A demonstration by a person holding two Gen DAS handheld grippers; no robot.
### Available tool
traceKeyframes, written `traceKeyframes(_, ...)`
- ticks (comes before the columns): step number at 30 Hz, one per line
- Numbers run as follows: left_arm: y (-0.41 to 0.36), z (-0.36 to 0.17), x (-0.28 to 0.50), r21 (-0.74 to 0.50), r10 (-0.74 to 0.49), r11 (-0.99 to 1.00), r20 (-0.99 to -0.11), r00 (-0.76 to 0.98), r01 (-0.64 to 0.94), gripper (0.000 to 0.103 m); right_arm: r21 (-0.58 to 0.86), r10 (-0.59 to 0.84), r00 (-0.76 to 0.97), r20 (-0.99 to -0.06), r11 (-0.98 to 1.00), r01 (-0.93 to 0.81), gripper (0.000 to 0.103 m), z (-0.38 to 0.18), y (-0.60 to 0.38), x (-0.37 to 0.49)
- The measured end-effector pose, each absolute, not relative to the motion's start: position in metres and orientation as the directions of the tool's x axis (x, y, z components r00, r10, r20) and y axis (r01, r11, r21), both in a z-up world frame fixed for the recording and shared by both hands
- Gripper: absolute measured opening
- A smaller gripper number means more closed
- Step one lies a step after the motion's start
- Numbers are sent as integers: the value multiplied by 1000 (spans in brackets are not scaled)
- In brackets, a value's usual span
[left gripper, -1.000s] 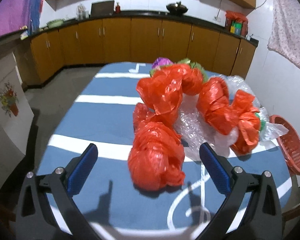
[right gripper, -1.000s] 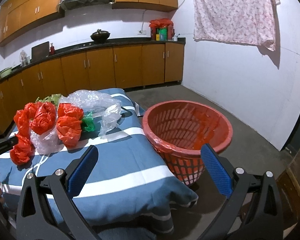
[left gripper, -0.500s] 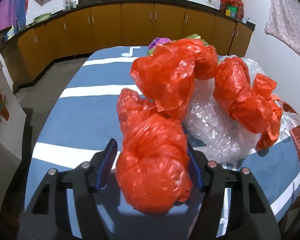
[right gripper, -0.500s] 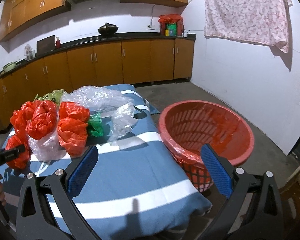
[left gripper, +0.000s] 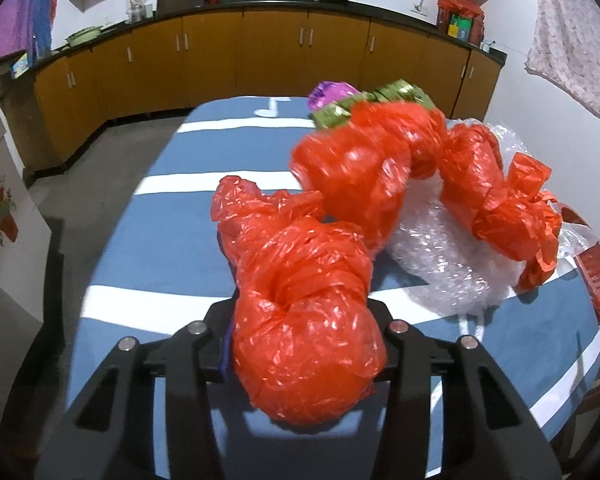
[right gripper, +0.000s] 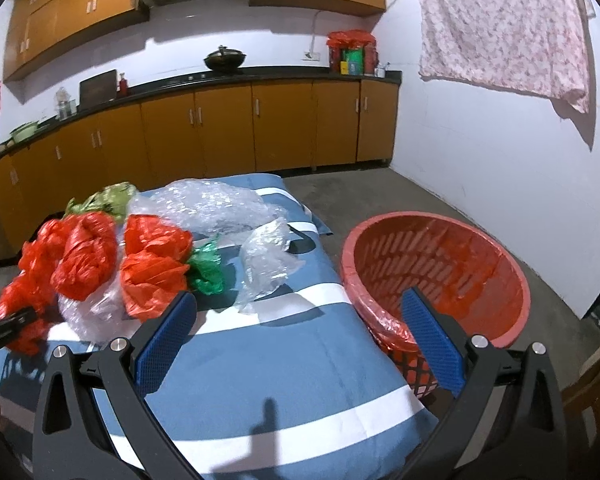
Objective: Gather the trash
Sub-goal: 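Grasp a red bag with the left tool while the right tool grasps clear plastic, then carry the red bag and clear plastic over the orange basket with both tools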
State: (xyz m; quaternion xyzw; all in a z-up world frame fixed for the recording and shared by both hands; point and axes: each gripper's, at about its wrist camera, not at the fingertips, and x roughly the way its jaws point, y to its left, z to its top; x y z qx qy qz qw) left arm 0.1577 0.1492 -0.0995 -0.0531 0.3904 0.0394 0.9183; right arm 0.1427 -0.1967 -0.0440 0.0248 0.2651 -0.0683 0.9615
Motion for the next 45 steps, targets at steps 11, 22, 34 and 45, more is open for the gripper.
traceKeyframes(11,174,-89,141,-40,110,981,-698,707,-191,45,89,-77,813,-578,984,156,83,-53,-208,207)
traceKeyframes(22,173,-84,134,-38,101,984,-682,725,-173,45,49,-4,687,-727,997,58,32,-100,-191,253)
traceKeyframes(34,172,-66,116,-48,95,986,-629,771,-160,45,82,34,741,-671,996,28,11,-82,-207,220)
traceKeyframes(45,140,-31,106,-64,44,993,-567,822,-98,45,99,56,761,-647,995,11,3,-72,-219,204)
